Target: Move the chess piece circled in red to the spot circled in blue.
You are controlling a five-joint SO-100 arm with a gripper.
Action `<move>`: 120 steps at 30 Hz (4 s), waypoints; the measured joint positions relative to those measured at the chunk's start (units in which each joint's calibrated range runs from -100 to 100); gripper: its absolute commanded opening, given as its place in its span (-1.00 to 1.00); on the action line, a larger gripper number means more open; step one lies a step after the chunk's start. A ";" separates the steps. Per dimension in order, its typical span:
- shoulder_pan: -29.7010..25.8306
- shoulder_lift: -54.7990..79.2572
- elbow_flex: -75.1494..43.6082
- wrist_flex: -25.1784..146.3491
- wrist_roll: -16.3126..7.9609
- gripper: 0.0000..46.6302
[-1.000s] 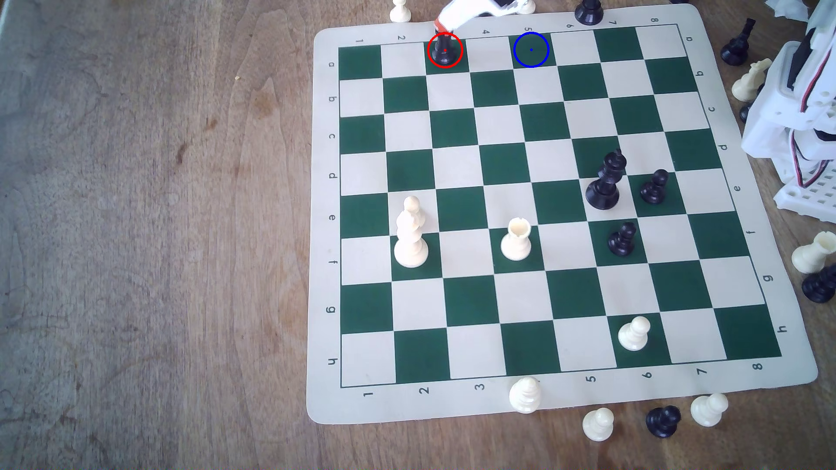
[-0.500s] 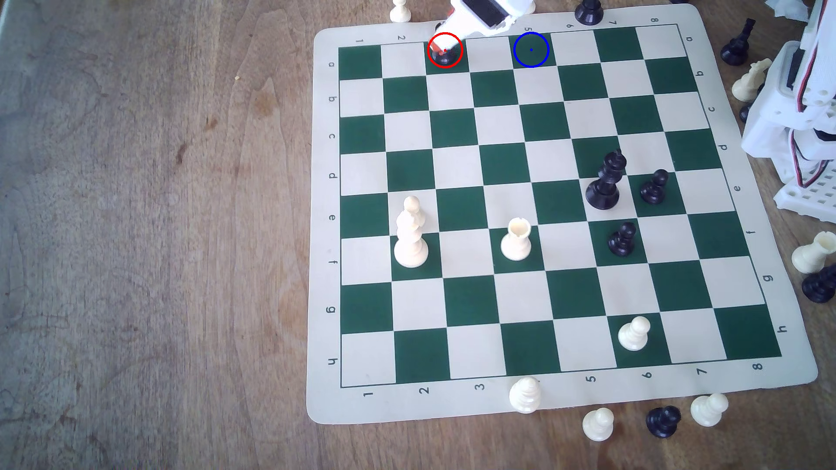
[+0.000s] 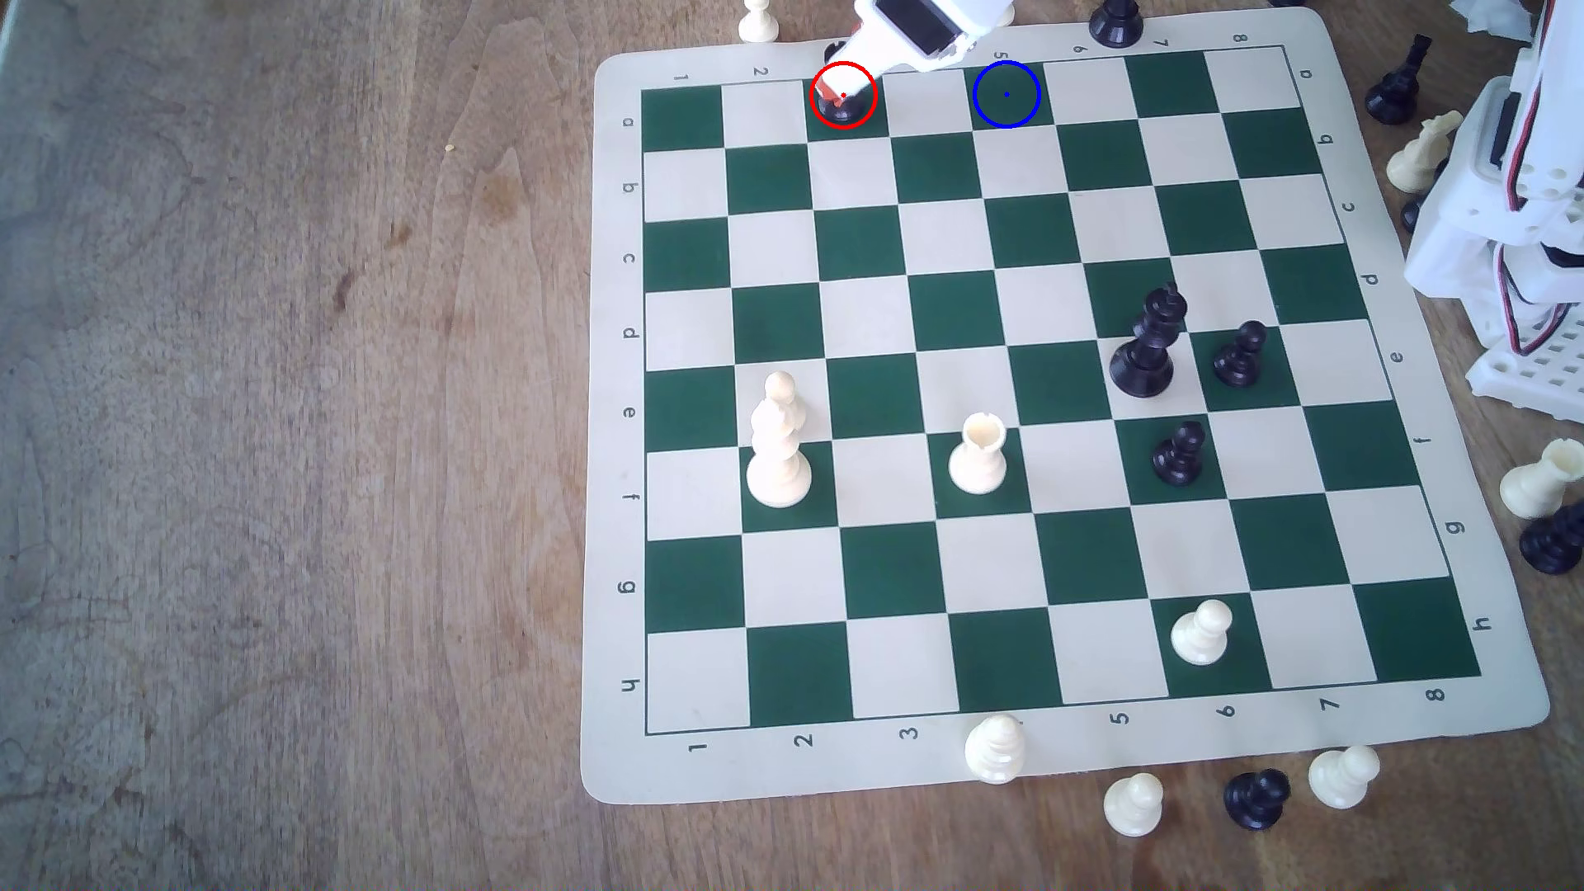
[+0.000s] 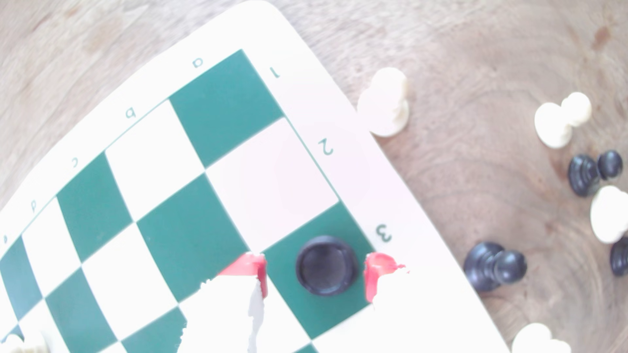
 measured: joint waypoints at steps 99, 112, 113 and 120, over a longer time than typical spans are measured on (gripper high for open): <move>6.12 -21.53 31.99 -3.75 6.54 -0.99; 6.05 -20.78 31.99 -5.02 6.54 -0.99; 5.97 -20.61 31.99 -5.02 6.54 -0.99; 5.97 -20.61 31.99 -5.34 6.50 -0.50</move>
